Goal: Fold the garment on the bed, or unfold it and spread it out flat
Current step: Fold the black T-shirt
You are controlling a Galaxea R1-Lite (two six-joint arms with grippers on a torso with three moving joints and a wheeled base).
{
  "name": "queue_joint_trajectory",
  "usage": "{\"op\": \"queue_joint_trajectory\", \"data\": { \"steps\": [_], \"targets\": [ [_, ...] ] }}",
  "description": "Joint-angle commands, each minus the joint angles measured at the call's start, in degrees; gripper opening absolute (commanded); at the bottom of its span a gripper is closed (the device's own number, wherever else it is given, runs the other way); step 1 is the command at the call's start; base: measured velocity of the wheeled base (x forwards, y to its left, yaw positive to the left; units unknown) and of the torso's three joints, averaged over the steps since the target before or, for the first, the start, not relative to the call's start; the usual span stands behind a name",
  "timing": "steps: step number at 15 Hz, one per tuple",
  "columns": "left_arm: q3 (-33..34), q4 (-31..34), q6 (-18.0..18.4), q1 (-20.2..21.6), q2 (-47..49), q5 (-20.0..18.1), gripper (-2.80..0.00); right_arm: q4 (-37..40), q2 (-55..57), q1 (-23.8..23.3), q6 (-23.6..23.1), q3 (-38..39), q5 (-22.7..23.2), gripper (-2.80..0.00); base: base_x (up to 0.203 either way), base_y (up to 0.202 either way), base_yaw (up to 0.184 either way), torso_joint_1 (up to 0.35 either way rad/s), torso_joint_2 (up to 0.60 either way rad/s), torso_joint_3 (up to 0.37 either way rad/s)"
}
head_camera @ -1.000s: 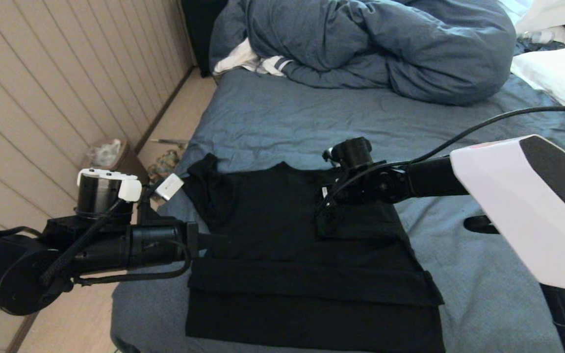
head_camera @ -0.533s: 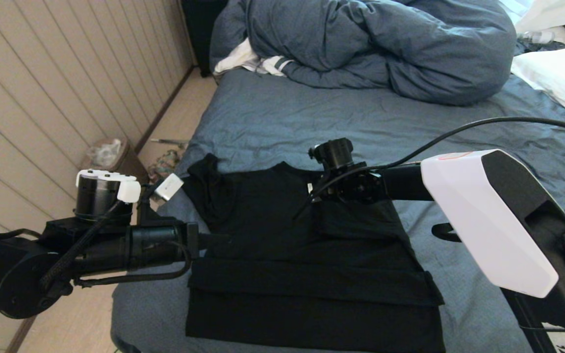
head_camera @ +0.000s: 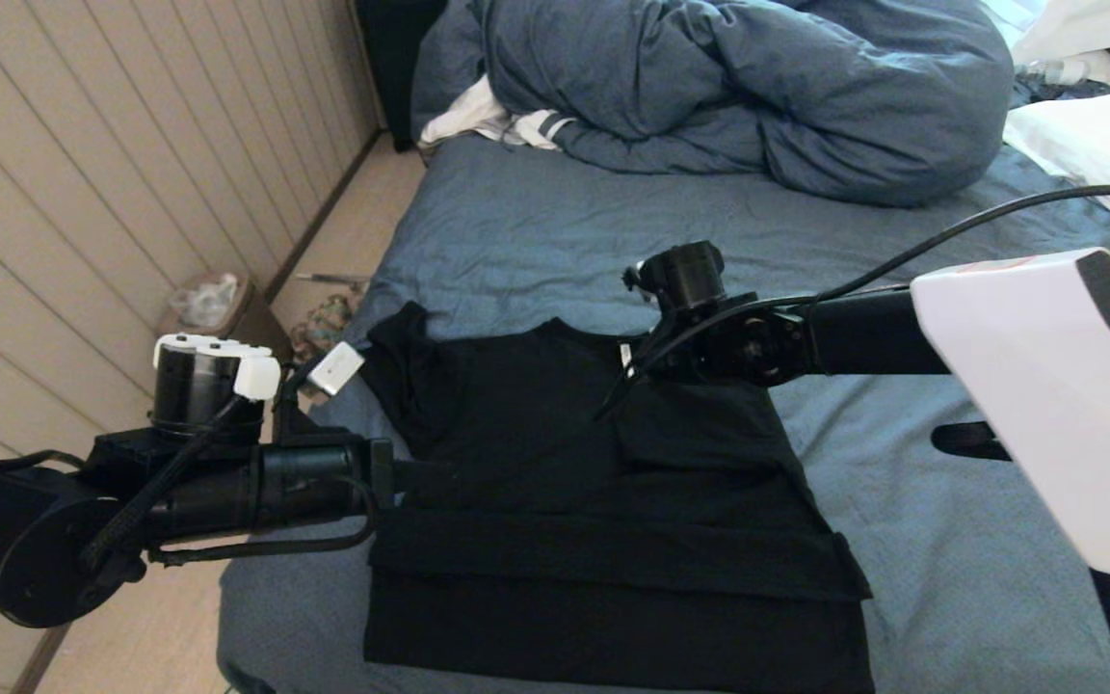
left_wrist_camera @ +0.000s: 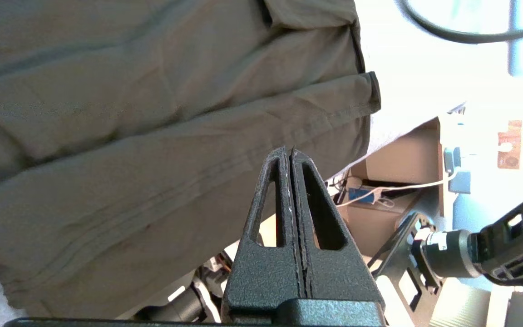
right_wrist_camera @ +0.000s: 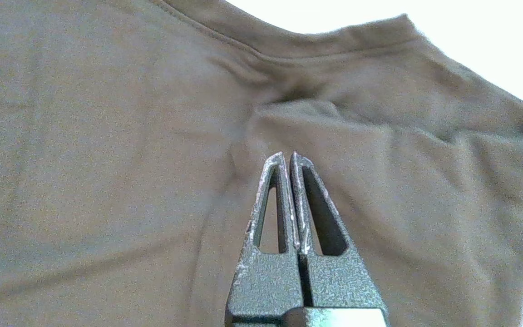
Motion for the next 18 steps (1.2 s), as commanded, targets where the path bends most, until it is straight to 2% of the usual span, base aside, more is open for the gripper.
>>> {"op": "queue_joint_trajectory", "data": {
  "steps": [1, 4, 5, 7, 9, 12, 13, 15, 18],
  "targets": [
    [-0.4, -0.2, -0.2, 0.1, -0.2, 0.0, -2.8, 0.0, -5.9, -0.3, 0.1, 3.2, 0.0, -2.8, 0.0, 0.0, 0.0, 0.0, 0.0, 0.0],
    [-2.4, -1.5, -2.6, 2.6, 0.0, 3.8, -2.8, -0.6, -15.2, -3.0, 0.7, 11.0, 1.6, -2.8, 0.0, 0.0, 0.0, 0.0, 0.0, 0.0],
    [-3.7, -1.9, -2.8, 5.1, 0.5, 3.8, -2.8, -1.6, -18.7, -4.5, 1.8, 14.1, 3.7, -2.8, 0.0, 0.0, 0.0, 0.0, 0.0, 0.0],
    [-8.2, -0.8, -3.3, 7.3, 2.0, 3.3, -2.8, -4.9, -22.9, -9.3, 3.5, 17.9, 7.9, -2.8, 0.0, 0.0, 0.0, 0.0, 0.0, 0.0],
    [-12.3, 2.3, -3.4, 8.7, 4.9, 3.3, -2.8, -6.4, -24.5, -12.6, 3.7, 18.6, 9.1, -2.8, 0.0, 0.0, 0.0, 0.0, 0.0, 0.0],
    [-18.0, 3.5, -3.4, 10.8, 11.8, 3.4, -2.8, -6.5, -25.5, -15.7, 2.8, 18.2, 11.9, -2.8, 0.0, 0.0, 0.0, 0.0, 0.0, 0.0],
    [-20.9, 4.3, -3.3, 11.2, 14.0, 3.6, 0.0, -6.5, -26.0, -16.6, 2.8, 18.6, 13.8, -2.8, 0.0, 0.0, 0.0, 0.0, 0.0, 0.0],
    [-25.8, 6.6, -3.2, 12.7, 17.4, 3.8, 0.0, -6.5, -26.2, -17.7, 2.4, 18.2, 15.5, -2.8, 0.0, 0.0, 0.0, 0.0, 0.0, 0.0],
    [-30.7, 7.2, -2.8, 16.0, 22.2, 3.9, 0.0, -6.5, -25.6, -17.4, 1.3, 18.4, 15.5, -2.8, 0.0, 0.0, 0.0, 0.0, 0.0, 0.0]
  ]
}}
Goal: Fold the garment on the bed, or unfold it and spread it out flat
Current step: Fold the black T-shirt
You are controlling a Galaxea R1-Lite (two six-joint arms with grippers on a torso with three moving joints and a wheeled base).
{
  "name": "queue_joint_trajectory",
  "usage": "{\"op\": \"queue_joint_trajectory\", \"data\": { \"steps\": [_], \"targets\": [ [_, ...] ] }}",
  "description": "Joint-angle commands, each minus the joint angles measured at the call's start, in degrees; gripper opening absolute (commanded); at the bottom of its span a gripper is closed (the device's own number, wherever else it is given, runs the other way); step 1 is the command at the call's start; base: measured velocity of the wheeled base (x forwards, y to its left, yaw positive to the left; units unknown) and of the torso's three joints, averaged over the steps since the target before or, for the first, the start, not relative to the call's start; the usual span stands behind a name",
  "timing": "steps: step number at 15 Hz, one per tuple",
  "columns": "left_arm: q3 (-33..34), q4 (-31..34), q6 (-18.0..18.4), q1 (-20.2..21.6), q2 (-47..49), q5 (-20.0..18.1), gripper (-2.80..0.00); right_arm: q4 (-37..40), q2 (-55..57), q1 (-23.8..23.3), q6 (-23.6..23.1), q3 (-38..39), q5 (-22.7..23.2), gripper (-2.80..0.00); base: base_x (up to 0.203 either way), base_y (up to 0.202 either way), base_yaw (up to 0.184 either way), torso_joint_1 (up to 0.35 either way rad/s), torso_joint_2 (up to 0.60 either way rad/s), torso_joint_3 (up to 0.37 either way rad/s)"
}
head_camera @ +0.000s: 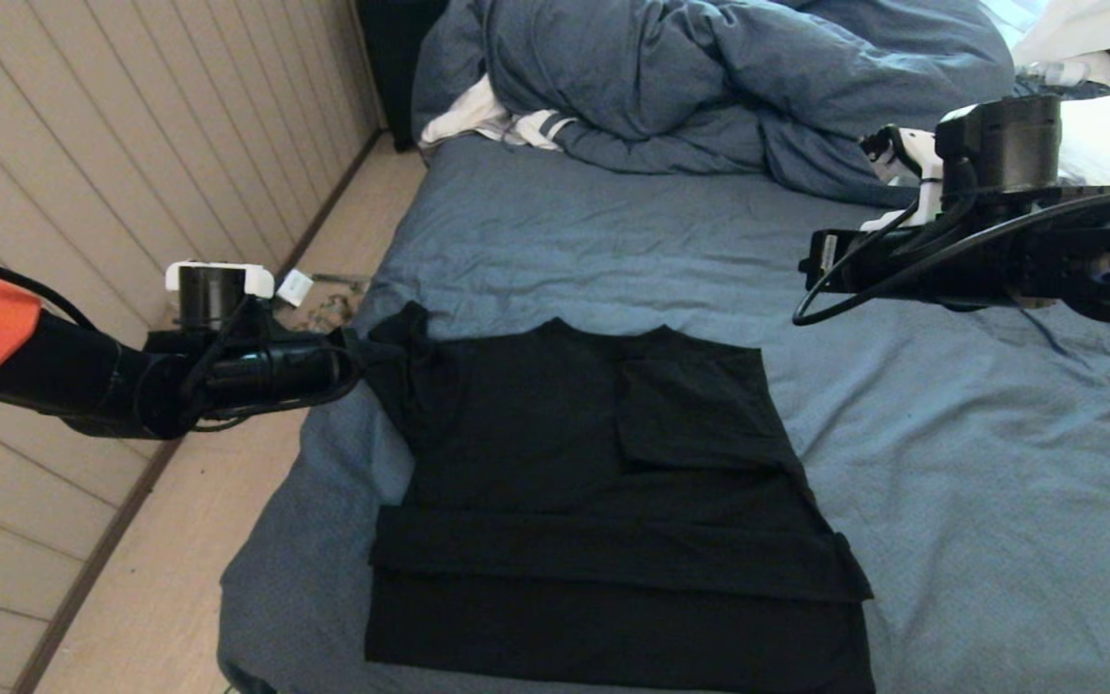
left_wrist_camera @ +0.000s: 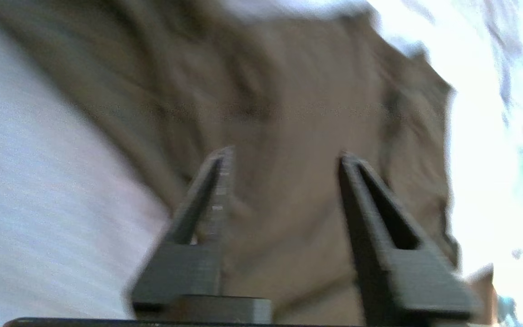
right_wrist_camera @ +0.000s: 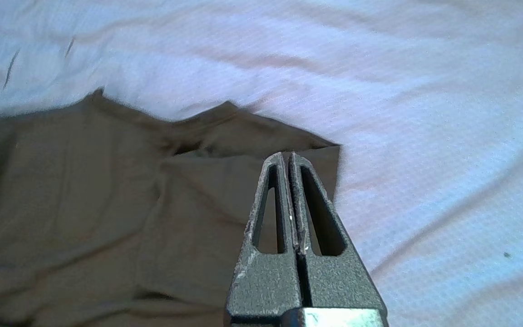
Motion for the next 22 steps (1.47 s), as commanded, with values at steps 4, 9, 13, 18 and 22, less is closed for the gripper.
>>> {"op": "queue_joint_trajectory", "data": {
  "steps": [4, 9, 13, 18, 22],
  "targets": [
    [-6.1, 0.0, 0.1, 4.2, 7.6, -0.1, 0.0, 0.0, 1.3, 0.4, -0.1, 0.4, 0.1, -2.8, 0.0, 0.0, 0.0, 0.0, 0.0, 0.0],
    [-9.4, 0.3, 0.5, 5.6, 12.0, 2.9, 0.0, -0.1, 2.1, 0.4, -0.1, 0.4, 0.2, -2.8, 0.0, 0.0, 0.0, 0.0, 0.0, 0.0],
    [-12.0, 0.6, 0.6, 5.6, 15.6, 3.1, 0.0, -0.1, 2.4, 0.4, -0.1, 0.3, 0.2, -2.8, 0.0, 0.0, 0.0, 0.0, 0.0, 0.0],
    [-13.5, 0.6, 0.3, 5.5, 16.1, 3.3, 0.0, -0.1, 2.2, 0.1, -0.1, -0.2, 0.2, -2.8, 0.0, 0.0, 0.0, 0.0, 0.0, 0.0],
    [-14.7, 2.0, 0.1, 5.2, 15.6, 3.3, -2.8, -0.1, 2.3, 0.2, -0.1, -0.3, 0.2, -2.8, 0.0, 0.0, 0.0, 0.0, 0.0, 0.0]
  ]
}}
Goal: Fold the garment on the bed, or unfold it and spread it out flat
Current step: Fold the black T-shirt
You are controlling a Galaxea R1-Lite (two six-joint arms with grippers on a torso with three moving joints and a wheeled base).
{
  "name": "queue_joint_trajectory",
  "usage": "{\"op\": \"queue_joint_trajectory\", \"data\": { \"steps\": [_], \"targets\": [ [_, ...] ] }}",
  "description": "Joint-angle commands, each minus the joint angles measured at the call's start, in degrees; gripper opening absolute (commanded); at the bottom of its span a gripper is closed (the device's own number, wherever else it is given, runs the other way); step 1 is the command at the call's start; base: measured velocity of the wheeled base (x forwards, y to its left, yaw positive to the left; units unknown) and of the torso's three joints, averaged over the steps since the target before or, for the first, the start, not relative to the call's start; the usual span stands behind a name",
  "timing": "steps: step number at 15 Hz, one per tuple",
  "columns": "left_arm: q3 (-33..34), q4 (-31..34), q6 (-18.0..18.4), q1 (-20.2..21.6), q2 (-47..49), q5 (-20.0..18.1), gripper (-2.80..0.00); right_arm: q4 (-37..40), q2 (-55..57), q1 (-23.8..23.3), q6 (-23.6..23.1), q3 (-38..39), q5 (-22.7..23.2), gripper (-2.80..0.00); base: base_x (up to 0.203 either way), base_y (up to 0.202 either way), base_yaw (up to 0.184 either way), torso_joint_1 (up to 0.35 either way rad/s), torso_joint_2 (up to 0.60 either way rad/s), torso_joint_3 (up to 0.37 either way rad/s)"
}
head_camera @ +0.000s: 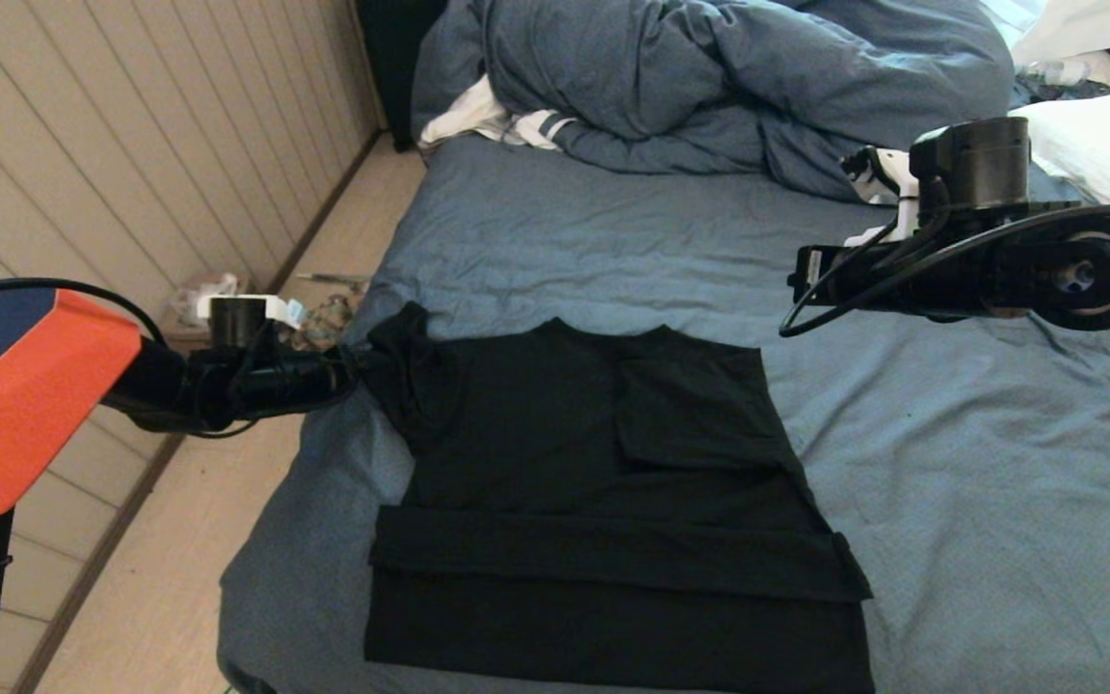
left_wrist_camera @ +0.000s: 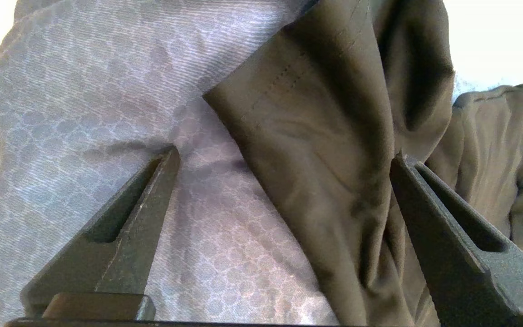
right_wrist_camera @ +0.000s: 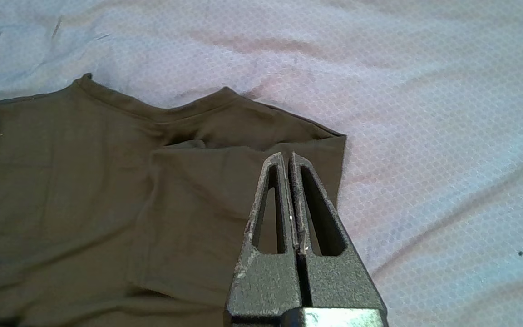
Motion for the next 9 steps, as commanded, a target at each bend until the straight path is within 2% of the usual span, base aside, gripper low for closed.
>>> {"op": "queue_joint_trajectory", "data": {
  "steps": [1, 9],
  "targets": [
    [-0.3, 0.1, -0.2, -0.2, -0.2, -0.3, -2.8, 0.0, 0.0, 0.0, 0.0, 0.0, 0.0, -2.8, 0.0, 0.0, 0.0, 0.0, 0.0, 0.0],
    [-2.5, 1.2, -1.3, -3.5, -0.4, -0.3, -2.8, 0.0, 0.0, -0.3, -0.5, 0.0, 0.2, -2.8, 0.0, 0.0, 0.0, 0.0, 0.0, 0.0]
  ]
}}
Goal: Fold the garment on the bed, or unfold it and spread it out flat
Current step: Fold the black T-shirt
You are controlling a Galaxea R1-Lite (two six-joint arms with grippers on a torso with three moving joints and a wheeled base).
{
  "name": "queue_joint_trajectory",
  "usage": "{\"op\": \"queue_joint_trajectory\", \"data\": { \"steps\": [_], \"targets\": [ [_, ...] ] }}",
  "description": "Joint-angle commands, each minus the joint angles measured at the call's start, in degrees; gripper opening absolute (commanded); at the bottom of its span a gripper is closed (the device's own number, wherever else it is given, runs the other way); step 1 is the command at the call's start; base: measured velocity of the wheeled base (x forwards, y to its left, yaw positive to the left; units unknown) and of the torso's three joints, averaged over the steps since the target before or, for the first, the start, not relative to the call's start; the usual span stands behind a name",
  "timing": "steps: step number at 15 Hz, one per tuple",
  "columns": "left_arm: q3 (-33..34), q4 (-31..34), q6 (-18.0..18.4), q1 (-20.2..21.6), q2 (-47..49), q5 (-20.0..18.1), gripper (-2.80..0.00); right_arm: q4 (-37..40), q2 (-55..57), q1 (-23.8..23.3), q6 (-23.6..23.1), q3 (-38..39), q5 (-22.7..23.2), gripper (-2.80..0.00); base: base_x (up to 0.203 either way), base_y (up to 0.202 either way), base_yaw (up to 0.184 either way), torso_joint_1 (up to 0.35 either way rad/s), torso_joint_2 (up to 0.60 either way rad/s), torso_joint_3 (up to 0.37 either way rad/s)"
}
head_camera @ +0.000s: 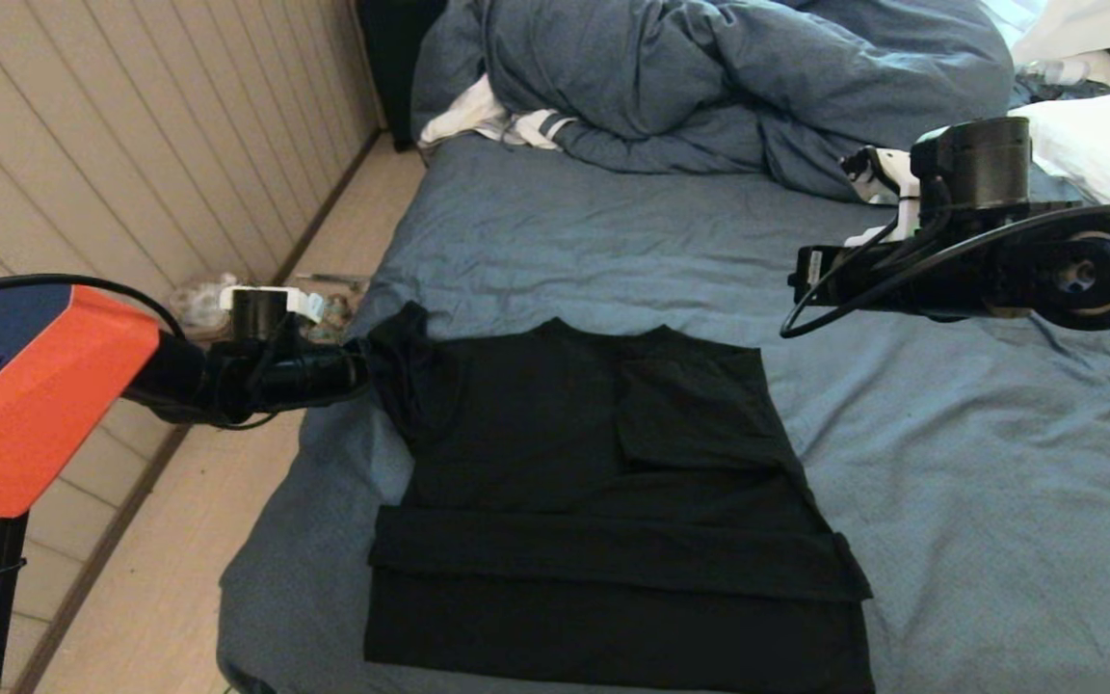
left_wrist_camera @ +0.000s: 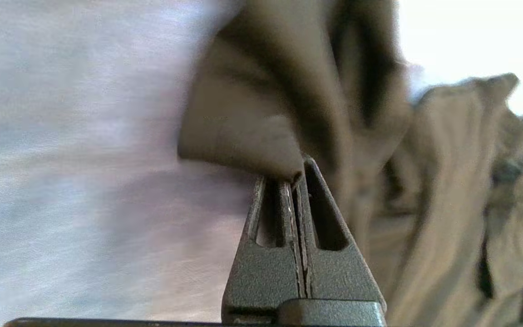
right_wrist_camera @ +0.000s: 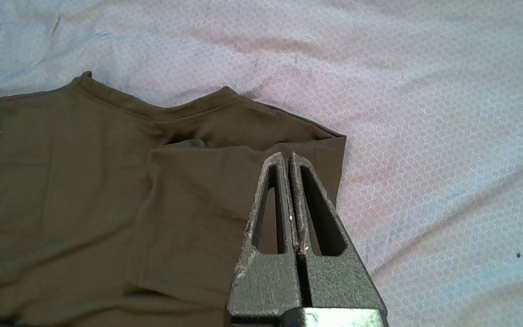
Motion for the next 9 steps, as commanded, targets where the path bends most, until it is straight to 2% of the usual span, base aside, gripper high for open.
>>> {"op": "queue_joint_trajectory", "data": {
  "steps": [1, 3, 5, 9],
  "targets": [
    [-0.1, -0.2, -0.2, -0.3, -0.3, -0.1, -2.8, 0.0, 0.0, -0.1, 0.0, -0.1, -0.1, -2.8, 0.0, 0.0, 0.0, 0.0, 0.0, 0.0],
    [1.1, -0.3, -0.2, -0.3, -1.3, 0.6, -2.8, 0.0, 0.0, 0.0, 0.0, 0.0, 0.0, -2.8, 0.0, 0.0, 0.0, 0.0, 0.0, 0.0],
    [4.2, -0.9, 0.1, -0.1, -4.1, 3.3, -2.8, 0.0, 0.0, 0.0, 0.0, 0.0, 0.0, -2.8, 0.0, 0.0, 0.0, 0.0, 0.0, 0.0],
    [7.9, -1.0, 3.2, 0.6, -11.1, 7.2, -2.8, 0.0, -0.9, -0.1, 0.0, 0.0, 0.0, -2.8, 0.0, 0.0, 0.0, 0.0, 0.0, 0.0]
  ]
}}
